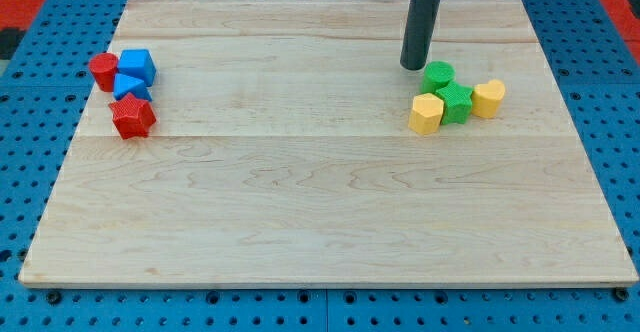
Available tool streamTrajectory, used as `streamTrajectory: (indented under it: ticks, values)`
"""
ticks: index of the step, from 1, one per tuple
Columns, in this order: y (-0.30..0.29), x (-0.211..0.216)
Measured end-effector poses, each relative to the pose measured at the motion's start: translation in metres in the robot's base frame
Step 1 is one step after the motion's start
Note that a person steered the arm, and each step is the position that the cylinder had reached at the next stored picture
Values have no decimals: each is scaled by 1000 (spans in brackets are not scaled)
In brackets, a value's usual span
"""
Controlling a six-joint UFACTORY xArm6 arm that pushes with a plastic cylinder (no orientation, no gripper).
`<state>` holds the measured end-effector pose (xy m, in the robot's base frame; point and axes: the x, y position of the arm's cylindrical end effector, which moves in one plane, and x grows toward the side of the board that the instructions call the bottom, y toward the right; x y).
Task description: Separate the green star and yellow hexagon from the green circle and heart
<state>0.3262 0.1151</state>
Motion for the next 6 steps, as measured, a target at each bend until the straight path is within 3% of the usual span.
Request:
streamTrajectory:
  ticks: [5,6]
  values:
    - [1,-23]
    - [33,-27]
